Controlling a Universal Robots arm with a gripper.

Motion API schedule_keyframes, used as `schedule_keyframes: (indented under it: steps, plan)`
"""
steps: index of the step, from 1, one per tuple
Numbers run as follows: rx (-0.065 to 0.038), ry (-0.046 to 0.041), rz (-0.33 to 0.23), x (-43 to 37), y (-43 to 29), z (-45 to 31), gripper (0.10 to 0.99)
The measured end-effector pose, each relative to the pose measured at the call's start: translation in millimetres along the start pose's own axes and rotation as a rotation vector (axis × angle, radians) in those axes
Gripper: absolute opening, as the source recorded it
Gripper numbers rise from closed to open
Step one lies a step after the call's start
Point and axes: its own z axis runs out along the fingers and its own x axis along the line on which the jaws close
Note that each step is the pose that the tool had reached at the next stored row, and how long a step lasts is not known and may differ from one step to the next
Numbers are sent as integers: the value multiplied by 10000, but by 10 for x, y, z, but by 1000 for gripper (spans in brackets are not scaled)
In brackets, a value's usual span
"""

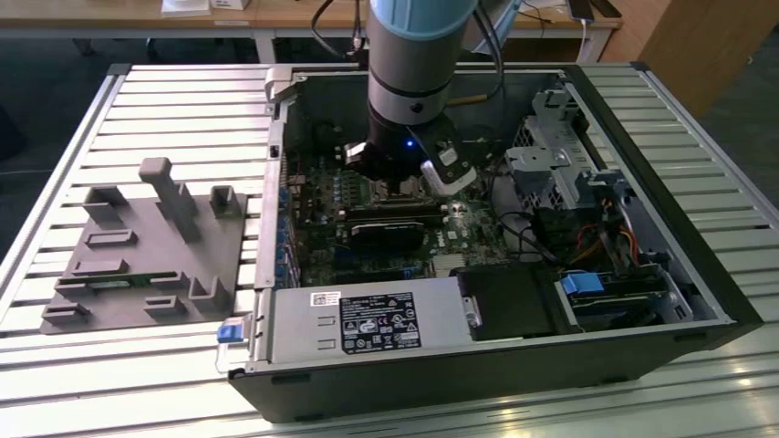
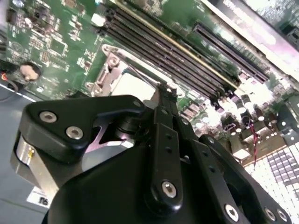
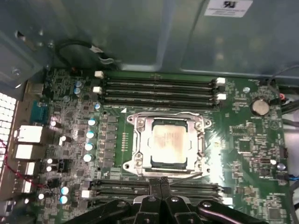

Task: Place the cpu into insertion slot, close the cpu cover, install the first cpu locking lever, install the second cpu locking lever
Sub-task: 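Install the second cpu locking lever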

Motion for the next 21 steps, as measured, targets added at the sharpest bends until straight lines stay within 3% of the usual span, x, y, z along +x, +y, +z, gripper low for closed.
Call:
schedule_keyframes:
  steps: [4, 10, 21]
  plan:
    - [1, 1, 0, 54, -14, 60, 106]
    - [0, 1, 0, 60, -39, 160, 106]
    - [-70, -3, 8, 69, -55, 164, 106]
